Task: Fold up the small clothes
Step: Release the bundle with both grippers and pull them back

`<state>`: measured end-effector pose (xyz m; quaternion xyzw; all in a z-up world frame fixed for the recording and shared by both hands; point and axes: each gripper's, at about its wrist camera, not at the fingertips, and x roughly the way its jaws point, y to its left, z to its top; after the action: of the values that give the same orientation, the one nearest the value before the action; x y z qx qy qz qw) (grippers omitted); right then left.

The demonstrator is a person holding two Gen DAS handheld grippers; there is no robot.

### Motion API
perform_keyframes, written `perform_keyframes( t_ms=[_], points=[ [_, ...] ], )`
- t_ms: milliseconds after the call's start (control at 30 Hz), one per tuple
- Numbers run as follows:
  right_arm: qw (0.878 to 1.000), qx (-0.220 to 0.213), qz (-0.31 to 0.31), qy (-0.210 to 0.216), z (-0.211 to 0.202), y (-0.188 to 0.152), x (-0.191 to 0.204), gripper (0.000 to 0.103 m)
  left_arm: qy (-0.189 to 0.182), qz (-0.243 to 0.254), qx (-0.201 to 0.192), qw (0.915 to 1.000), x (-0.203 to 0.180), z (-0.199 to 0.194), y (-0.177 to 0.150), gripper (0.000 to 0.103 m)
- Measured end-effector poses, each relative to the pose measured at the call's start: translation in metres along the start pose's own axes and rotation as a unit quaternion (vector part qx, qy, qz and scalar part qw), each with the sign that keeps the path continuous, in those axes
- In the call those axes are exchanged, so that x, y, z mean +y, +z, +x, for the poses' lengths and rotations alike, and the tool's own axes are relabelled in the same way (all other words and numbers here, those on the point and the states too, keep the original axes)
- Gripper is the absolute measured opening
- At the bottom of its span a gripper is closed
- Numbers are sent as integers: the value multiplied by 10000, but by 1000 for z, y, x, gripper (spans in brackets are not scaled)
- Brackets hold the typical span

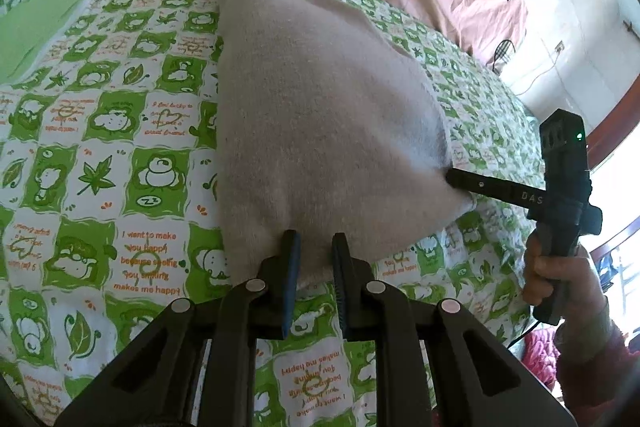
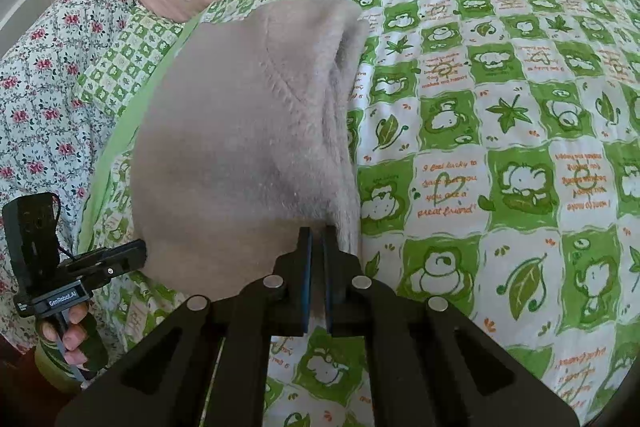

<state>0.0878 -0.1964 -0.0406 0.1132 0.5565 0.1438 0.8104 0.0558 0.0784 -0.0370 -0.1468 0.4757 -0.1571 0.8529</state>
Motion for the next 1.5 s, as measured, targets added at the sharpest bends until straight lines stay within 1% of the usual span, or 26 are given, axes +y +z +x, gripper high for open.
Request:
perform_keyframes(
  t_ms=[67, 100, 167, 233, 267, 300, 333, 367, 400, 533, 600, 667, 800, 900, 967, 1000, 1033, 1100, 1133, 1200, 1267, 1300, 1333, 1400, 1500],
  points=[
    [9999, -29, 148, 78, -6, -1, -2, 5, 66, 16, -20, 10000, -4, -4, -1, 18],
    [9997, -44, 186, 128, -9, 0, -4, 8, 91, 54, -50, 9999, -6, -8, 0, 20],
    [9996, -145, 201, 146, -19, 4, -1, 8, 158, 135, -139, 9997, -9, -17, 4, 24],
    [9992, -312, 209, 117, -28, 12, 2, 9, 184, 138, -258, 9994, -9, -25, 10, 38],
    [9989, -352, 259, 187, -30, 17, 1, 13, 208, 106, -322, 9992, -7, -28, 15, 42],
    [9983, -398, 328, 274, -31, 23, 0, 23, 236, 59, -399, 9989, -5, -31, 21, 48],
    [9978, -441, 377, 321, -31, 29, -1, 31, 244, 22, -441, 9987, -2, -32, 26, 51],
    [9975, -474, 398, 332, -31, 34, -1, 47, 255, -36, -478, 9985, 2, -33, 32, 52],
    [9971, -527, 403, 371, -29, 40, -1, 49, 299, -106, -489, 9983, 7, -32, 38, 52],
    [9957, -576, 481, 542, -16, 66, -2, 49, 417, -335, -453, 9975, 22, -23, 60, 53],
    [9942, -543, 655, 664, -4, 81, -8, 49, 428, -474, -435, 9970, 31, -16, 72, 54],
    [9912, -498, 896, 841, 12, 98, -17, 49, 395, -636, -405, 9964, 41, -8, 85, 54],
    [9865, -410, 1215, 1023, 39, 126, -32, 49, 282, -857, -451, 9949, 52, 4, 103, 61],
    [9817, -274, 1481, 1163, 62, 142, -43, 50, 229, -995, -476, 9936, 60, 13, 122, 61],
    [9797, -214, 1550, 1252, 73, 148, -47, 48, 187, -1070, -481, 9929, 66, 20, 137, 61],
    [9797, -224, 1498, 1310, 75, 151, -46, 42, 200, -1095, -478, 9926, 67, 23, 143, 61],
    [9813, -280, 1403, 1290, 73, 153, -43, 10, 251, -1110, -469, 9924, 69, 26, 150, 61],
    [9837, -627, 1177, 1206, 56, 155, -37, 9, 339, -1059, -472, 9927, 68, 31, 158, 61],
    [9843, -787, 1096, 1139, 47, 155, -36, 9, 414, -1018, -471, 9928, 67, 34, 161, 63],
    [9892, -766, 972, 788, 50, 154, -34, 9, 521, -964, -408, 9931, 65, 42, 165, 63],
    [9934, -528, 878, 511, 66, 151, -35, 9, 639, -911, -372, 9931, 64, 51, 165, 64],
    [9940, -444, 885, 461, 74, 150, -37, 9, 717, -863, -355, 9930, 62, 55, 165, 65],
    [9941, -380, 912, 438, 80, 149, -38, 9, 776, -837, -344, 9929, 61, 57, 165, 65],
    [9930, -409, 1004, 474, 80, 149, -40, 9, 847, -806, -367, 9925, 59, 55, 165, 65],
    [9895, -567, 1182, 608, 63, 148, -42, 15, 960, -720, -432, 9918, 55, 45, 163, 65]
  ],
)
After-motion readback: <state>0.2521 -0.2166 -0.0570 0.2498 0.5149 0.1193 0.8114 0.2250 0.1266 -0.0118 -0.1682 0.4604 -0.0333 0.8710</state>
